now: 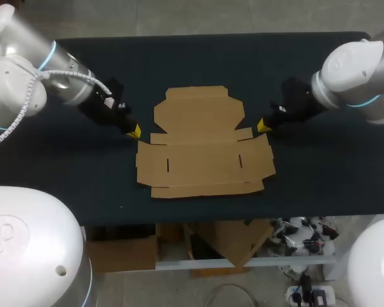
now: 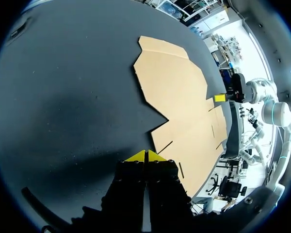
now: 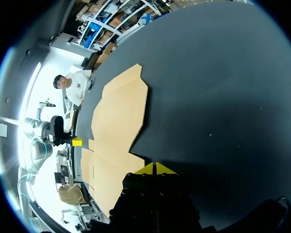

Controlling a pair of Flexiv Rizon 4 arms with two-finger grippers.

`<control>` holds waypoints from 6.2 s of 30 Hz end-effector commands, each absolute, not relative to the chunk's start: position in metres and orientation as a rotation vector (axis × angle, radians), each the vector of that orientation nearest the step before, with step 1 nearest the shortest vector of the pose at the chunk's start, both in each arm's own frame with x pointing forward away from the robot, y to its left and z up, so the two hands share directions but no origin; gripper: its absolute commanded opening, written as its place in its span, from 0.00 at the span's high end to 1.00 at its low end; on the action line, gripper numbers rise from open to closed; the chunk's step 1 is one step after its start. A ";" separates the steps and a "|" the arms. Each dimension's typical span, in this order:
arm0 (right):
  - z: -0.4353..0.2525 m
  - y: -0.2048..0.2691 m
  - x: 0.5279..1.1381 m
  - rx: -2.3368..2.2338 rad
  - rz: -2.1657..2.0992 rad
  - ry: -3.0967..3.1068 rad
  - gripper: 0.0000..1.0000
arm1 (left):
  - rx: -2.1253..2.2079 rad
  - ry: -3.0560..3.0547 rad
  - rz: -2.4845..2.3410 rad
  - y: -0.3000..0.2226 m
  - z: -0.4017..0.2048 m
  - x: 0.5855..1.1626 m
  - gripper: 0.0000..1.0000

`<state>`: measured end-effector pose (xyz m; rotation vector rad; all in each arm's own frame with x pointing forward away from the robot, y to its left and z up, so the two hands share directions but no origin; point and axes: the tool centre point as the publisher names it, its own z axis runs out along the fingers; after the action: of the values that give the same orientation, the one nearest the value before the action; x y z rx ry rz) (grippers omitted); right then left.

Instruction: Assemble the packaging by folding the flat box into shape, placing the metal phone stand inside, and closing the box properly

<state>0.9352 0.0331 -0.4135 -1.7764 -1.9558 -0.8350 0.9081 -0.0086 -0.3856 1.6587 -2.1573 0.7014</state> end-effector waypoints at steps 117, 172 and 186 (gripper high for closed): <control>-0.436 0.054 0.935 -1.682 -0.922 -1.904 1.00 | 1.569 -2.063 0.900 -0.029 -0.428 0.918 1.00; -0.424 0.071 0.932 -1.699 -0.946 -1.915 1.00 | 1.575 -2.099 0.908 -0.051 -0.414 0.915 1.00; -0.420 0.076 0.929 -1.731 -0.934 -1.918 1.00 | 1.655 -2.138 0.897 -0.059 -0.409 0.911 1.00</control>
<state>0.9321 0.0729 -0.4222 -1.7192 -1.9128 -0.9345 0.9150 -0.0541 -0.4117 1.6281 -2.1252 0.9099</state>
